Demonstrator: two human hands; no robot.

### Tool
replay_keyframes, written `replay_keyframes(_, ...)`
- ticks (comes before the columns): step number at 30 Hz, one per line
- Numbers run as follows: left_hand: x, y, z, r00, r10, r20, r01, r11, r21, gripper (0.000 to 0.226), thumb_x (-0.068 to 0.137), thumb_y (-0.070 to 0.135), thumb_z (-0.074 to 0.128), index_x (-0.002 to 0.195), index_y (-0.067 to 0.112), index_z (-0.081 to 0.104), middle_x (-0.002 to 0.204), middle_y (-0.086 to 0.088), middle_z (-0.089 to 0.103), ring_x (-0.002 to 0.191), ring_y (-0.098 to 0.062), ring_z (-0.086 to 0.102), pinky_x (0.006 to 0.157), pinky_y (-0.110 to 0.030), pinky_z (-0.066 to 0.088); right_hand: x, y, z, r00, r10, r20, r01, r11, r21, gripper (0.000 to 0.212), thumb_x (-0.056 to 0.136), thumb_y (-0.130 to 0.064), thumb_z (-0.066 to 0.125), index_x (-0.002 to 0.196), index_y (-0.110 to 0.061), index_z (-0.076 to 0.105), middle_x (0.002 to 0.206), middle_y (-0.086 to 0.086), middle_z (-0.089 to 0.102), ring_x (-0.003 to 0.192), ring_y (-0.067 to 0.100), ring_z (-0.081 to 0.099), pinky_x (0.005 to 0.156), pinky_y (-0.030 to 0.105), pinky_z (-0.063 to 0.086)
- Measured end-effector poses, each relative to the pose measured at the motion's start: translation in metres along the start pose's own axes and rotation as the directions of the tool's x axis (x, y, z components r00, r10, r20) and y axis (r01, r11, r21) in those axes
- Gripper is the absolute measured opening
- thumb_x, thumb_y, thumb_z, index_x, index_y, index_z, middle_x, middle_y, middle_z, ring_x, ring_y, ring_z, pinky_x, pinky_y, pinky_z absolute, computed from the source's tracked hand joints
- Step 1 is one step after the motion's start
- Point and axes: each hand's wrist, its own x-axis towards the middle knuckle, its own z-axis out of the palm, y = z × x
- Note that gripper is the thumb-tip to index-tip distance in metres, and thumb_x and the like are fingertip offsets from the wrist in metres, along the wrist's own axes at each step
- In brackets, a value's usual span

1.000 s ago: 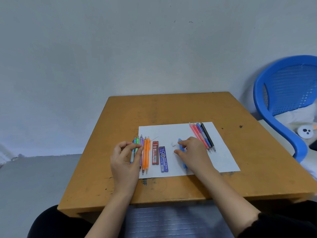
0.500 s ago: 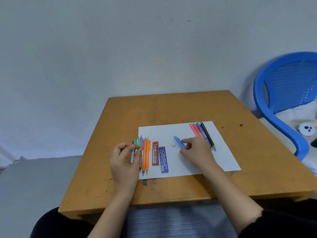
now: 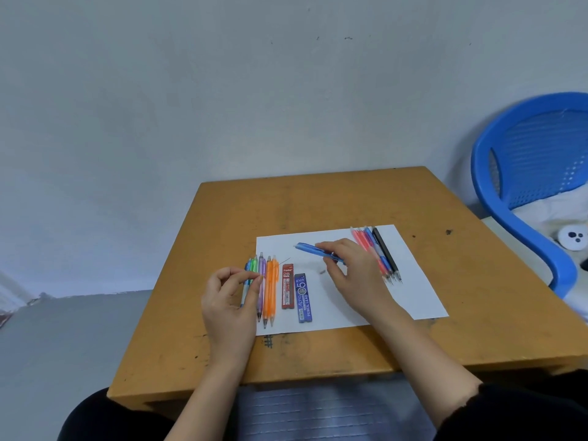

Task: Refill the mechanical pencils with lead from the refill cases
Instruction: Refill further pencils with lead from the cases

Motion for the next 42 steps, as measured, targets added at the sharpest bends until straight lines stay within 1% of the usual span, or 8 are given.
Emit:
replay_keyframes(3, 0.0, 0.002, 0.0, 1.0, -0.011, 0.004, 0.011, 1.0, 0.0, 0.022, 0.078, 0.039, 0.063, 0.097, 0.027, 0.066, 0.105, 0.028, 0.049, 0.103, -0.009, 0.055, 0.069, -0.048, 0.056, -0.004, 0.011, 0.009, 0.995, -0.05, -0.092, 0.046, 0.998, -0.043, 0.032, 0.089, 0.001, 0.051, 0.117, -0.005, 0.064, 0.103, 0.009, 0.068, 0.093, 0.023, 0.063, 0.083, 0.026, 0.047)
replay_keyframes(9, 0.001, -0.002, 0.001, 0.999, -0.023, 0.022, 0.023, 1.0, 0.009, 0.023, 0.078, 0.038, 0.064, 0.097, 0.027, 0.068, 0.106, 0.024, 0.05, 0.106, -0.004, 0.053, 0.07, -0.042, 0.057, -0.014, 0.014, 0.015, 0.985, -0.078, -0.152, 0.065, 0.994, -0.088, 0.035, 0.084, 0.007, 0.051, 0.113, -0.004, 0.067, 0.099, 0.012, 0.067, 0.093, 0.027, 0.062, 0.081, 0.03, 0.051)
replay_keyframes(13, 0.001, -0.004, 0.001, 0.999, -0.012, 0.042, 0.012, 1.0, -0.002, 0.021, 0.077, 0.037, 0.066, 0.096, 0.03, 0.07, 0.11, 0.011, 0.054, 0.108, -0.008, 0.053, 0.069, -0.043, 0.058, -0.017, 0.018, 0.014, 0.972, -0.131, -0.193, 0.105, 0.984, -0.141, 0.033, 0.083, 0.003, 0.051, 0.108, -0.005, 0.07, 0.096, 0.011, 0.067, 0.095, 0.017, 0.055, 0.084, 0.024, 0.046)
replay_keyframes(17, 0.001, -0.007, 0.001, 0.998, 0.012, 0.058, -0.012, 1.0, 0.009, 0.021, 0.076, 0.045, 0.064, 0.095, 0.037, 0.069, 0.11, 0.02, 0.052, 0.107, -0.006, 0.052, 0.07, -0.048, 0.056, -0.016, 0.021, 0.013, 0.964, -0.15, -0.22, 0.122, 0.983, -0.133, 0.031, 0.089, -0.005, 0.045, 0.107, -0.005, 0.071, 0.094, 0.01, 0.066, 0.094, 0.019, 0.054, 0.082, 0.029, 0.048)
replay_keyframes(20, 0.002, -0.008, 0.001, 0.998, 0.029, 0.06, -0.03, 0.999, 0.015, 0.023, 0.076, 0.05, 0.062, 0.095, 0.038, 0.069, 0.112, 0.023, 0.051, 0.107, -0.007, 0.052, 0.071, -0.049, 0.055, -0.017, 0.022, 0.014, 0.965, -0.142, -0.22, 0.114, 0.984, -0.136, 0.031, 0.085, 0.001, 0.05, 0.107, -0.006, 0.071, 0.094, 0.011, 0.066, 0.093, 0.022, 0.058, 0.08, 0.03, 0.05)
replay_keyframes(29, 0.003, -0.008, 0.002, 0.996, 0.053, 0.064, -0.055, 0.998, 0.02, 0.028, 0.077, 0.051, 0.06, 0.094, 0.032, 0.072, 0.107, 0.016, 0.052, 0.104, -0.009, 0.052, 0.072, -0.051, 0.054, -0.016, 0.024, 0.017, 0.962, -0.173, -0.21, 0.145, 0.979, -0.143, 0.03, 0.085, 0.0, 0.05, 0.106, -0.006, 0.071, 0.094, 0.011, 0.066, 0.095, 0.016, 0.051, 0.08, 0.029, 0.048)
replay_keyframes(33, 0.003, -0.008, 0.003, 0.995, 0.072, 0.071, -0.074, 0.997, 0.033, 0.027, 0.078, 0.05, 0.06, 0.095, 0.033, 0.071, 0.109, 0.015, 0.052, 0.104, -0.012, 0.053, 0.072, -0.052, 0.054, -0.017, 0.023, 0.017, 0.963, -0.181, -0.198, 0.155, 0.978, -0.139, 0.037, 0.091, -0.015, 0.038, 0.107, -0.007, 0.071, 0.095, 0.01, 0.066, 0.096, 0.016, 0.051, 0.081, 0.027, 0.047)
replay_keyframes(42, 0.002, -0.011, 0.003, 0.989, 0.119, 0.087, -0.126, 0.989, 0.077, 0.034, 0.08, 0.049, 0.062, 0.096, 0.023, 0.075, 0.11, 0.01, 0.054, 0.102, -0.015, 0.055, 0.072, -0.053, 0.053, -0.017, 0.022, 0.018, 0.961, -0.203, -0.19, 0.177, 0.974, -0.144, 0.037, 0.091, -0.015, 0.038, 0.106, -0.007, 0.071, 0.094, 0.01, 0.066, 0.094, 0.016, 0.052, 0.08, 0.029, 0.048)
